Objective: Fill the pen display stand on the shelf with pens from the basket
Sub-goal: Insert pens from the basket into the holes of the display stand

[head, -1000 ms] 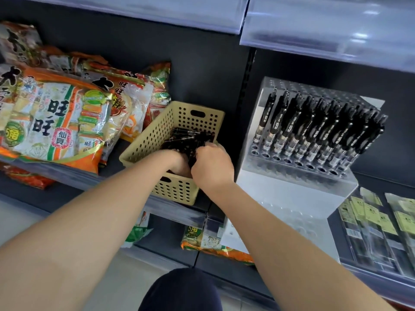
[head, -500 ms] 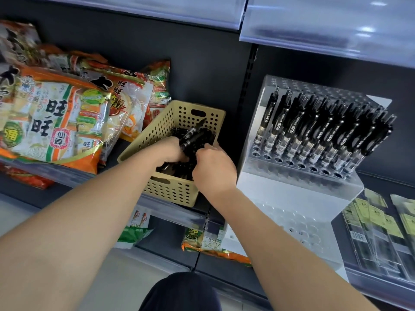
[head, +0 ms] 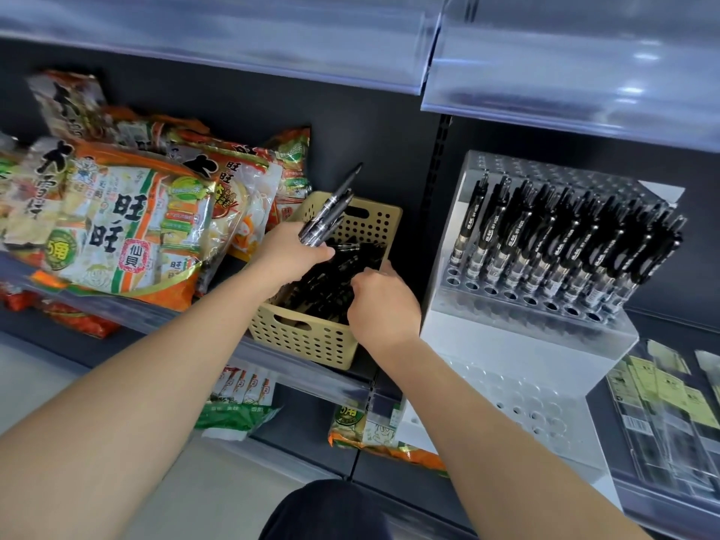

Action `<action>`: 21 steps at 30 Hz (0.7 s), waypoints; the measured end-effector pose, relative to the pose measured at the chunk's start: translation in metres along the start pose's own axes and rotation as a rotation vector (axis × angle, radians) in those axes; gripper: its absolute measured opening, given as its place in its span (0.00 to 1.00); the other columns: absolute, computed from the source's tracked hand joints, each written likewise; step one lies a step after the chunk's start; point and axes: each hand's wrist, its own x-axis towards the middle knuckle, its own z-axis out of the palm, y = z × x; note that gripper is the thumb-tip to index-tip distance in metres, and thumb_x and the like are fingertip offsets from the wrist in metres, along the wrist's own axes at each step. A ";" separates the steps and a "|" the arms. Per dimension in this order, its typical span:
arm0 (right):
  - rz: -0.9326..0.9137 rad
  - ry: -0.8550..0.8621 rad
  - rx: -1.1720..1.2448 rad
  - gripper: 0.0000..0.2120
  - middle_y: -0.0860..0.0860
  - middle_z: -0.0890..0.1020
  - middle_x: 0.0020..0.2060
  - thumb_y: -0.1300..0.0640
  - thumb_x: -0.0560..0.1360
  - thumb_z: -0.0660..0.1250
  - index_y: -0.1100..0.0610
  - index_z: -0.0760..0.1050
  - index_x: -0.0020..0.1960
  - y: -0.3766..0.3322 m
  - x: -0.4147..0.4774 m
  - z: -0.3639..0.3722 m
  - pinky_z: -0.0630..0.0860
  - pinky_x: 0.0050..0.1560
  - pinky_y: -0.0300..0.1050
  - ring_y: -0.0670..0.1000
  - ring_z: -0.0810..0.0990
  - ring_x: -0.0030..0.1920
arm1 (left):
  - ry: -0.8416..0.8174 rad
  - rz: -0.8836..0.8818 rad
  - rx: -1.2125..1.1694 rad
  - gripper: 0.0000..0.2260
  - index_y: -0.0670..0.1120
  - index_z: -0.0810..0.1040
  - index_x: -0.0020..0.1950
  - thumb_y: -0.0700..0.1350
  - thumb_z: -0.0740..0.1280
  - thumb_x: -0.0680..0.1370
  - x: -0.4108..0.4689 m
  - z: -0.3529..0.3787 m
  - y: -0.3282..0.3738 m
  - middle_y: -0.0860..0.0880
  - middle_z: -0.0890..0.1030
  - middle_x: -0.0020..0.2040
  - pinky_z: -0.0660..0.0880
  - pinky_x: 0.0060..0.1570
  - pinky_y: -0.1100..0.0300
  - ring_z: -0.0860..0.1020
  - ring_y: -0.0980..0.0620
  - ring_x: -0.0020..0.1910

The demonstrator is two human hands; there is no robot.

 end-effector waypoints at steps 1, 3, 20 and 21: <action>-0.008 0.000 -0.001 0.08 0.53 0.79 0.53 0.66 0.75 0.59 0.62 0.76 0.47 0.001 0.001 0.001 0.73 0.57 0.45 0.52 0.60 0.74 | -0.011 0.016 0.014 0.06 0.49 0.76 0.41 0.47 0.72 0.74 -0.001 -0.003 0.002 0.50 0.77 0.37 0.70 0.34 0.59 0.73 0.51 0.32; -0.016 0.036 0.051 0.08 0.53 0.79 0.53 0.65 0.76 0.60 0.61 0.77 0.51 0.003 0.001 0.003 0.73 0.57 0.44 0.53 0.64 0.71 | -0.030 0.072 0.087 0.05 0.48 0.77 0.42 0.47 0.72 0.74 -0.005 -0.007 0.007 0.50 0.77 0.36 0.70 0.34 0.59 0.74 0.50 0.33; -0.344 0.220 -0.306 0.12 0.54 0.79 0.50 0.53 0.81 0.58 0.58 0.67 0.61 -0.016 0.008 -0.035 0.66 0.32 0.46 0.57 0.80 0.45 | 0.103 0.537 0.833 0.13 0.50 0.68 0.57 0.44 0.66 0.75 -0.046 -0.028 0.038 0.51 0.78 0.44 0.63 0.41 0.57 0.74 0.45 0.48; -0.350 0.207 -0.293 0.12 0.54 0.79 0.49 0.52 0.82 0.57 0.58 0.67 0.61 -0.017 0.008 -0.036 0.64 0.30 0.45 0.57 0.80 0.44 | 0.112 0.523 0.819 0.16 0.51 0.67 0.60 0.43 0.66 0.75 -0.046 -0.028 0.037 0.51 0.78 0.43 0.62 0.41 0.57 0.72 0.44 0.52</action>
